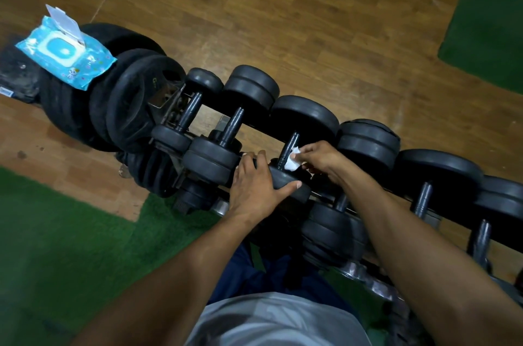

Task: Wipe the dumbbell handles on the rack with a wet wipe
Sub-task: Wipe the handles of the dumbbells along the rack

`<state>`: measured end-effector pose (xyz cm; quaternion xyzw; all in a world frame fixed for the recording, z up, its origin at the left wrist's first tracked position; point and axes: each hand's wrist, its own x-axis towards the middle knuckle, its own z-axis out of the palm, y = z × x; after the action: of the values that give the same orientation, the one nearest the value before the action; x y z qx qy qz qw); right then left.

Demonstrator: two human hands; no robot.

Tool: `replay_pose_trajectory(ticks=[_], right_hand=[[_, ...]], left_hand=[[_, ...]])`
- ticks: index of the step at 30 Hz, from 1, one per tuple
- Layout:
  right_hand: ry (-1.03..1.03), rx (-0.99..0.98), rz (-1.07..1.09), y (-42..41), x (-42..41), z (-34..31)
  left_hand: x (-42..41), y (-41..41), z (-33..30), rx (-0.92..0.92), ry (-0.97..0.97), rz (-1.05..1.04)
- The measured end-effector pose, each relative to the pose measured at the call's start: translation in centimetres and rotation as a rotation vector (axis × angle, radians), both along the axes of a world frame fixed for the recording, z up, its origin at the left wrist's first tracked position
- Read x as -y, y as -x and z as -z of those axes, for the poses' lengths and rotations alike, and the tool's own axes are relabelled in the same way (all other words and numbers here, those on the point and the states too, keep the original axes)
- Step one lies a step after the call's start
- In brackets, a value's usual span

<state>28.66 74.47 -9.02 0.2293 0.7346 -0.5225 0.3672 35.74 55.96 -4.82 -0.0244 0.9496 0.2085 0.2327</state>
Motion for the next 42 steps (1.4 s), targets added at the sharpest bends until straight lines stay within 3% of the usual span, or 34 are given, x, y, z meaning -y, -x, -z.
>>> replay_pose_trajectory(ticks=[3, 5, 12, 20, 29, 42], right_hand=[[-0.037, 0.048, -0.180, -0.6, 0.7, 0.0], [-0.019, 0.073, -0.187, -1.0, 1.2, 0.2], [0.324, 0.198, 0.141, -1.9, 1.3, 0.9], [0.464, 0.133, 0.383, -2.2, 1.2, 1.0], [0.106, 0.104, -0.049, -1.9, 1.7, 0.3], [-0.285, -0.062, 0.111, -3.0, 3.8, 0.0]], left_hand=[[0.0, 0.0, -0.1, -0.005, -0.003, -0.007], [0.1, 0.0, -0.1, -0.005, -0.007, -0.009], [-0.1, 0.0, -0.4, 0.003, 0.013, -0.003], [-0.2, 0.0, -0.8, 0.001, 0.010, 0.006], [-0.2, 0.0, -0.8, 0.006, 0.018, 0.002], [0.4, 0.2, -0.3, 0.003, -0.022, 0.025]])
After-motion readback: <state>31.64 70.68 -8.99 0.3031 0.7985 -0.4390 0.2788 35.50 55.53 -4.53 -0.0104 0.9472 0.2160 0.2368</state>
